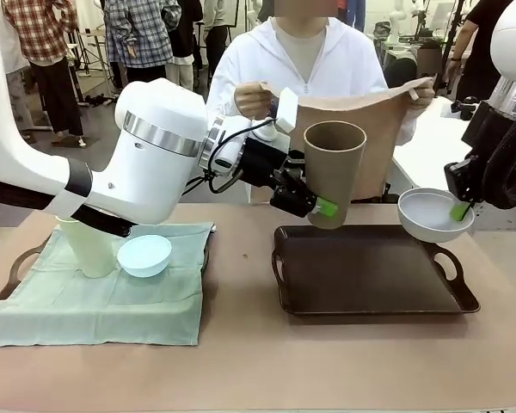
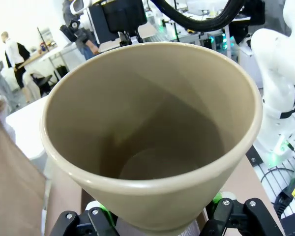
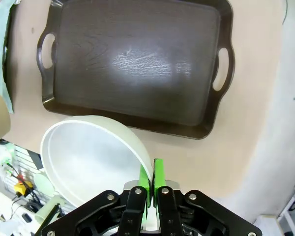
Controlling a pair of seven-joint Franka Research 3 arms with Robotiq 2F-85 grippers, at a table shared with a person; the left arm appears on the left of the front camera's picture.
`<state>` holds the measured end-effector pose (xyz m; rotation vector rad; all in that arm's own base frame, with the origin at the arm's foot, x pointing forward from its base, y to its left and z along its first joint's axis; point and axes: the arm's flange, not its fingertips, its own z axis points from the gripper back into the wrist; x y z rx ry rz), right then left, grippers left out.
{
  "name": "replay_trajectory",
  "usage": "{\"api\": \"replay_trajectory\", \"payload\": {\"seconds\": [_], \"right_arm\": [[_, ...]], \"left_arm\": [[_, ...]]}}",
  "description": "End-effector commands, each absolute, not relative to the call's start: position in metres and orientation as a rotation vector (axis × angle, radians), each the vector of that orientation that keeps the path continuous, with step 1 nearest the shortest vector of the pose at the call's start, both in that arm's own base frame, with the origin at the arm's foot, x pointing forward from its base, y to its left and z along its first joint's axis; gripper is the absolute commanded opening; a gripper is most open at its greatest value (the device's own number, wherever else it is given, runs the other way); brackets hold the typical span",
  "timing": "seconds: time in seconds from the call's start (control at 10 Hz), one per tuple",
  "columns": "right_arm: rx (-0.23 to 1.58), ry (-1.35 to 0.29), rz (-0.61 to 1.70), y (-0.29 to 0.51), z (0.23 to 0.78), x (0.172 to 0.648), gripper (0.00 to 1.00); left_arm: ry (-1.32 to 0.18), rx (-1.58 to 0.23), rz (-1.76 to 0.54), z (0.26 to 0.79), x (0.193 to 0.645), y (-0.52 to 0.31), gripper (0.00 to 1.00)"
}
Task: Set up a tray with a mat and arrange the tableware.
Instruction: Pick up the Picnic Bowl and Reusable plastic cup from the Handle tray in front of the human's position and hold them in the air, then place the Picnic Bowl and Reusable plastic cup back onto the Handle tray in front of the human's position.
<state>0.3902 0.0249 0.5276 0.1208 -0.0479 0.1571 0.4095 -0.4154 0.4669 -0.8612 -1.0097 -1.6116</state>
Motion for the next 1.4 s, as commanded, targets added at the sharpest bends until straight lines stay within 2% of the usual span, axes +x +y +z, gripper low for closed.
{"api": "replay_trajectory", "payload": {"seconds": [0.0, 1.3], "right_arm": [[0.114, -0.049, 0.155, 0.0244, 0.5282, 0.3896, 0.01], [0.114, -0.049, 0.155, 0.0244, 0.5282, 0.3896, 0.01]], "left_arm": [[-1.022, -0.863, -1.627, 0.4689, 0.4094, -0.4169, 0.09], [-1.022, -0.863, -1.627, 0.4689, 0.4094, -0.4169, 0.09]]}}
